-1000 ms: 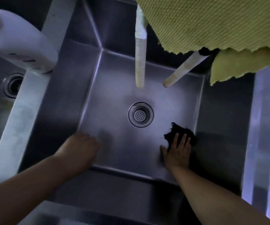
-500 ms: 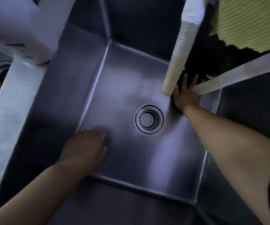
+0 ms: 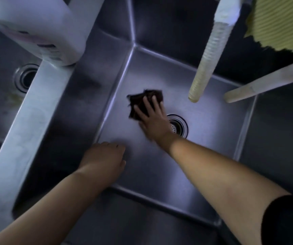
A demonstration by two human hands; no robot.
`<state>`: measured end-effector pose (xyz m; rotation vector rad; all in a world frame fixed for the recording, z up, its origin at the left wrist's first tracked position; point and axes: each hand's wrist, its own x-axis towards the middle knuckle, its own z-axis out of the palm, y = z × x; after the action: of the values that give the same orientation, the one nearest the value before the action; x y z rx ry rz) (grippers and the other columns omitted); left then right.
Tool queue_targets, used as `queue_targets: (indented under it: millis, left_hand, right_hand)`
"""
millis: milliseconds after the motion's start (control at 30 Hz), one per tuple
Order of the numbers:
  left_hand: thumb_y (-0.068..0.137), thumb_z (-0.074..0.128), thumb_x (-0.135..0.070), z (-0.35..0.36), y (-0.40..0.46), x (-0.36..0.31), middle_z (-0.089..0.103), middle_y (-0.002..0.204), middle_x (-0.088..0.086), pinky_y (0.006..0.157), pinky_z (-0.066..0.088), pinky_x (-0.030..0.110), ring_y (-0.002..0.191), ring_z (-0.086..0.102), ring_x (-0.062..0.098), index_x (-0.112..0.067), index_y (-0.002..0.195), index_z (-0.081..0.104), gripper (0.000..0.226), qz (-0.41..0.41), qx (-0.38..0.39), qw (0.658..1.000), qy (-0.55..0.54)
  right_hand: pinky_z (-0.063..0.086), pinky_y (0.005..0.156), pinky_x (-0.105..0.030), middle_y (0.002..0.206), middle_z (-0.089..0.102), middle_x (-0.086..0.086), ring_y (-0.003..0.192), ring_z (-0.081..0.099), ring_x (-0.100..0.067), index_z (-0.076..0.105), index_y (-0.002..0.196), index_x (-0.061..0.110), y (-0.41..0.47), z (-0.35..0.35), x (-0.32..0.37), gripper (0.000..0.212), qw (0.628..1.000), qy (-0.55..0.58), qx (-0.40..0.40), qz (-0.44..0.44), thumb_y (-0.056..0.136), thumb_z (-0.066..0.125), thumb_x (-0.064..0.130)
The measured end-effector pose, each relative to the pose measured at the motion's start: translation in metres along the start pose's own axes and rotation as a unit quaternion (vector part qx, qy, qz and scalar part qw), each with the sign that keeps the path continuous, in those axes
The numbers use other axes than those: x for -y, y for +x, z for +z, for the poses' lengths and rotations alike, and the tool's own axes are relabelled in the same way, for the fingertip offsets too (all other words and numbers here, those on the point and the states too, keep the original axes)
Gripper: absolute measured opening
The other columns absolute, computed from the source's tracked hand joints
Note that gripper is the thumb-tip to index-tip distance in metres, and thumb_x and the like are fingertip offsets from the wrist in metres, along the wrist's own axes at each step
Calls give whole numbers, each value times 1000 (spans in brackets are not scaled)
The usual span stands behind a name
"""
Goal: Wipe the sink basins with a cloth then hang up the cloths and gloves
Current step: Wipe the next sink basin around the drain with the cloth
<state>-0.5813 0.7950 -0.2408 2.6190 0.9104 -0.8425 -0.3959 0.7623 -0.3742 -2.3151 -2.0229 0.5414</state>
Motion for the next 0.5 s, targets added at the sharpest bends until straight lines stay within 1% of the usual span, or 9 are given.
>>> queue_targets:
  millis: [67, 167, 233, 267, 300, 333, 367, 433, 500]
  left_hand:
    - [92, 41, -40, -9, -8, -4, 56, 121, -1, 85, 41, 31, 108, 55, 23, -24, 123, 47, 35, 3, -19, 1000, 22]
    - [91, 43, -36, -24, -25, -14, 60, 112, 0, 76, 40, 28, 100, 58, 24, -22, 112, 53, 27, 4, -34, 999, 26]
    - [84, 59, -36, -37, -35, -20, 65, 98, 2, 70, 43, 27, 89, 63, 24, -19, 102, 61, 24, 15, -60, 998, 18]
    - [81, 64, -36, -44, -40, -23, 67, 95, 3, 70, 46, 28, 87, 64, 24, -19, 101, 63, 26, 18, -75, 997, 13]
    - [84, 60, -36, -48, -46, -26, 66, 100, 3, 75, 46, 29, 92, 63, 25, -20, 106, 61, 29, 20, -68, 997, 7]
    - [88, 51, -37, -48, -52, -28, 63, 109, 2, 81, 44, 30, 101, 60, 25, -21, 115, 56, 32, 19, -62, 998, -1]
    - [91, 45, -37, -48, -57, -31, 60, 116, 1, 86, 41, 30, 107, 57, 25, -22, 121, 52, 35, 13, -50, 999, -4]
    - [91, 41, -37, -52, -69, -36, 58, 120, -1, 87, 41, 29, 111, 54, 24, -24, 125, 48, 37, 3, -46, 999, -24]
    - [90, 42, -38, -57, -83, -42, 58, 121, -2, 87, 41, 29, 113, 53, 22, -26, 125, 48, 37, -6, -50, 997, -59]
  right_hand:
    - [0, 115, -54, 157, 11, -14, 142, 1, -45, 24, 148, 28, -32, 4, 12, 58, 998, 31, 20, -49, 94, 45, 28]
    - [21, 106, -65, 145, 38, -22, 132, 28, -53, 51, 135, 14, -85, 0, 15, 61, 989, 87, 3, -119, 77, 65, 2]
    - [32, 98, -64, 135, 49, -25, 122, 42, -54, 61, 125, 7, -119, -5, 5, 59, 986, 118, 7, -116, 69, 68, -11]
    - [35, 103, -56, 136, 47, -24, 124, 43, -50, 60, 124, 4, -134, -8, -1, 56, 983, 157, 27, -94, 72, 64, -15]
    - [32, 111, -38, 143, 40, -20, 132, 37, -43, 55, 128, 0, -147, -11, -8, 53, 976, 208, 50, -48, 78, 57, -18]
    - [19, 114, -19, 150, 30, -15, 141, 27, -33, 48, 134, -1, -158, -15, -13, 50, 968, 239, 74, -12, 86, 49, -16]
    - [9, 112, -11, 154, 24, -11, 144, 19, -23, 43, 139, 2, -167, -20, -17, 46, 963, 250, 96, 27, 93, 45, -8]
    - [16, 114, -19, 150, 35, -8, 139, 29, -18, 49, 137, 12, -180, -36, -23, 40, 952, 264, 102, 114, 97, 50, 12]
    - [29, 112, -33, 142, 46, -9, 133, 39, -25, 59, 128, 15, -189, -57, -26, 37, 940, 281, 106, 160, 92, 55, 7]
